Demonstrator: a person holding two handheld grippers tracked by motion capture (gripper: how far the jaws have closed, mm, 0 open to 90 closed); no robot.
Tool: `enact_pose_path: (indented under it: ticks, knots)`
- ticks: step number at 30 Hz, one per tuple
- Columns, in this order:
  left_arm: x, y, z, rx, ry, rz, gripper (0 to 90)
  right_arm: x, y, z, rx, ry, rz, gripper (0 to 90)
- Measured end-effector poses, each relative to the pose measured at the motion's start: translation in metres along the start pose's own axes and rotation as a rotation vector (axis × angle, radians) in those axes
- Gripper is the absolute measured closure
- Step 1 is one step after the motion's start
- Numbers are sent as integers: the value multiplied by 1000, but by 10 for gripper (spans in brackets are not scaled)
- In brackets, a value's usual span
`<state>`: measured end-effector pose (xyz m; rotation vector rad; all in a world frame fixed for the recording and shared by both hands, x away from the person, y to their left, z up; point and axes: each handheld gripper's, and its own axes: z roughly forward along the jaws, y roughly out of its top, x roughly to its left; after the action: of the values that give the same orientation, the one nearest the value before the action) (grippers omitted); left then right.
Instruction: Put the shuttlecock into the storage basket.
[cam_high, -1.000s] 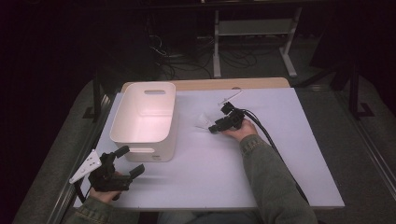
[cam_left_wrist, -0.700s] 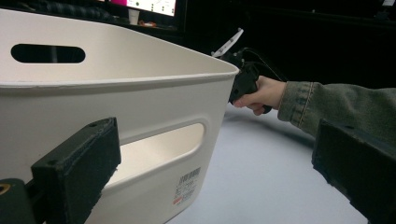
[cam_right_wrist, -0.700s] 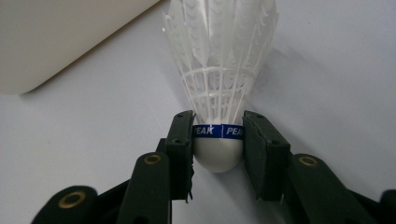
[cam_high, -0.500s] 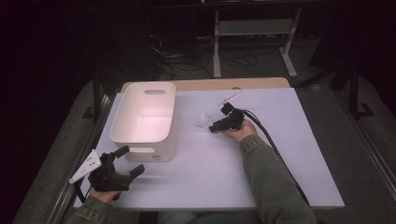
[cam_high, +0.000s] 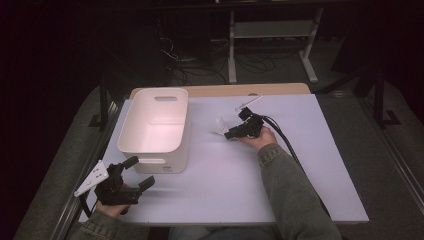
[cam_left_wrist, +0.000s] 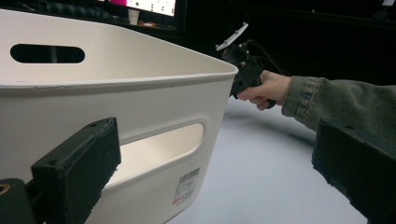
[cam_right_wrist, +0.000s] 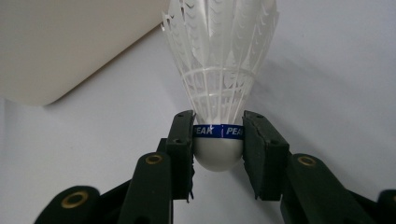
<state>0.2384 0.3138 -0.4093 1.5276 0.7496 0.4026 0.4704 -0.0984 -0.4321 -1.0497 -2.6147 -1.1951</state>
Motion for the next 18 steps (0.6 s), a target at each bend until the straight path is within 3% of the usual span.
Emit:
enact_pose_path:
  ticks: [18]
  knots:
    - [0,0,0,1,2,1,8,16,9,-31,-57,24,-10,637]
